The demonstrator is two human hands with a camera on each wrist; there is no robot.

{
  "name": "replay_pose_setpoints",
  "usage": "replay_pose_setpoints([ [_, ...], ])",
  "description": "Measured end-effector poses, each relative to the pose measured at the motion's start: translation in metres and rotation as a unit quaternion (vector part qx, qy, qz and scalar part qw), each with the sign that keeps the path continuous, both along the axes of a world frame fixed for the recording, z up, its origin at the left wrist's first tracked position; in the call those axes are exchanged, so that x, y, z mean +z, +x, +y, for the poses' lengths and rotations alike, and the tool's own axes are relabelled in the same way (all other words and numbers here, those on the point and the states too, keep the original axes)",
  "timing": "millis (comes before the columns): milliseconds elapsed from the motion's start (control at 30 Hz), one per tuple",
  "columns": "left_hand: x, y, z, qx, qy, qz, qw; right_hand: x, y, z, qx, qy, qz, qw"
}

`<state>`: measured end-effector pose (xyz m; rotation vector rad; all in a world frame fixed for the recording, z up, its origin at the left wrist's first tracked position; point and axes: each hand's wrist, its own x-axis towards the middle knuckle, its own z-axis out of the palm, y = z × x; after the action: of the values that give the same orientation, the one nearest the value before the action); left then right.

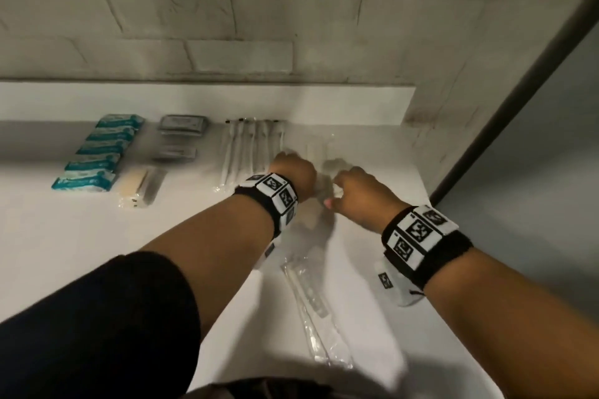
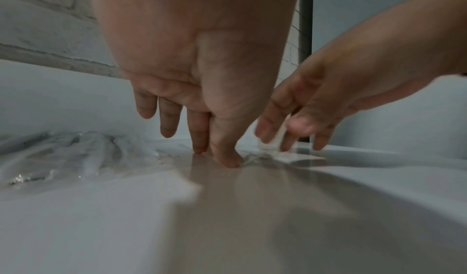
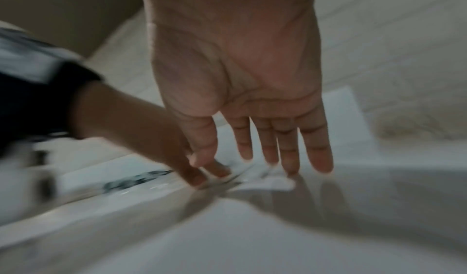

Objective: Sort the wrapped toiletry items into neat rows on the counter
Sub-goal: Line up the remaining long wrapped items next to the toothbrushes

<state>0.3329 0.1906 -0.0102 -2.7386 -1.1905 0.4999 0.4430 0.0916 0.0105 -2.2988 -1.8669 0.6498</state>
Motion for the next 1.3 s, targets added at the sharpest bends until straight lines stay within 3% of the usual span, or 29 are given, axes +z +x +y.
replay_pose_setpoints([
  [167,-0.001,0.004,-0.001,0.016,-0.008,0.026,1.0,0.004,-0.062,-0.056,0.152,-0.133,-0.054,0.978],
  [267,-0.001,0.004,0.0,0.02,-0.005,0.035,0.999,-0.003,-0.078,-0.071,0.162,-0.142,-0.115,0.97],
  [433,-0.004,0.001,0.0,0.01,0.007,0.038,0.999,0.005,-0.045,-0.053,0.074,-0.115,-0.031,0.99],
  [600,-0.003,-0.001,0.001,-0.008,0.011,0.013,1.0,0.004,-0.013,-0.042,0.008,-0.109,-0.038,0.993],
  [700,-0.003,-0.001,0.004,-0.006,-0.002,0.003,1.0,0.005,0.003,-0.029,-0.025,-0.093,0.013,0.995],
  [767,-0.002,-0.003,0.006,0.005,-0.026,-0.016,1.0,0.009,0.018,-0.017,-0.077,-0.053,0.076,0.993],
  [900,0.002,-0.003,-0.002,0.004,-0.022,-0.134,0.991,0.019,0.042,0.004,-0.167,0.079,0.135,0.973],
  [967,0.002,0.003,-0.007,-0.006,-0.029,-0.145,0.989,0.02,0.05,0.012,-0.18,0.093,0.169,0.965],
  [1133,0.004,0.017,-0.014,-0.041,-0.075,-0.064,0.994,0.008,0.067,0.01,-0.117,0.029,0.014,0.993],
  [1300,0.008,0.025,-0.012,-0.037,-0.069,-0.026,0.997,-0.005,0.059,0.003,-0.067,-0.061,-0.108,0.99],
])
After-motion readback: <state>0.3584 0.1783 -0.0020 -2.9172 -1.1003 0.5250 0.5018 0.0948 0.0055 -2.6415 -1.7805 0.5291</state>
